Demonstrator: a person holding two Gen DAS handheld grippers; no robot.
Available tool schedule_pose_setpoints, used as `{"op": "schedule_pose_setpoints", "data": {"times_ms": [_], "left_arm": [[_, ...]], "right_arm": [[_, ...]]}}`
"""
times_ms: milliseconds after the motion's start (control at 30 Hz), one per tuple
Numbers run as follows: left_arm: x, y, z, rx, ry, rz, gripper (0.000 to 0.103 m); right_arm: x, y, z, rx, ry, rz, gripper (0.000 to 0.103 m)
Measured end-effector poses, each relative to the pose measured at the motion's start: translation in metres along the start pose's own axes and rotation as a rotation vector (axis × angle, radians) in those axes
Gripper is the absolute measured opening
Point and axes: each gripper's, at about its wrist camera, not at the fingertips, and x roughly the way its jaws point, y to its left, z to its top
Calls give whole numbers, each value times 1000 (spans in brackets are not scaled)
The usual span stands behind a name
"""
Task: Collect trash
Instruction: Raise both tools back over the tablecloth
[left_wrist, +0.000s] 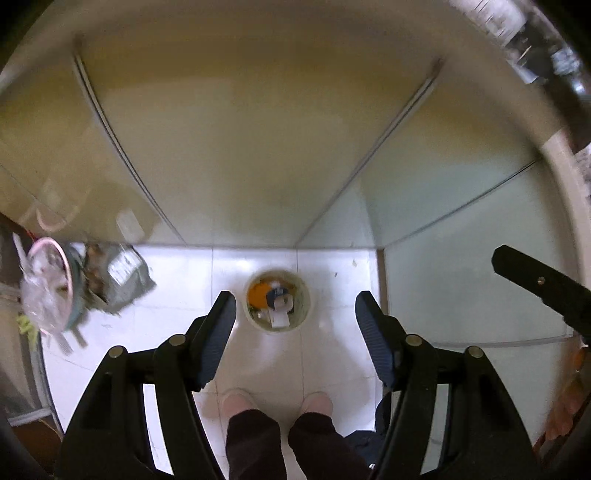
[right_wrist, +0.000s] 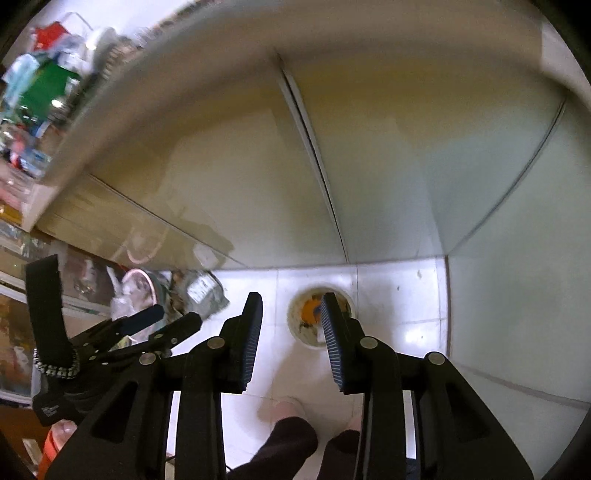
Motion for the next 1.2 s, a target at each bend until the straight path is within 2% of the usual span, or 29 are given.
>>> {"op": "schedule_pose_setpoints", "data": {"times_ms": [333,600,733,800,867,967,1067,1200], "left_arm": [[-208,-21,43,77,-282,-43,66],[-313,-21,54,154,-471,-51,66],[-339,-17,63,165,-529,-48,70],[-347,-16,69,168,-551,-48,73],[-352,-13,78,173,-567,-36,83],[-357,-13,89,169,-595,-15,92],[-353,-11,106,155,-608,-1,94],[-343,-13,134,122,-626,25,94]], "right_arm": [[-157,78,27,-72,-266,-48,30],[-230,122,37,-113,-458,-108,30],[-248,134,44,-123,-524,-132,30],[-254,135,48,-124,-545,-139,34],[-258,137,53,-119,-572,-151,41],[-261,133,64,-111,-601,-159,48],[-261,126,77,-106,-623,-166,54],[-256,111,103,-113,-635,-154,54]]}}
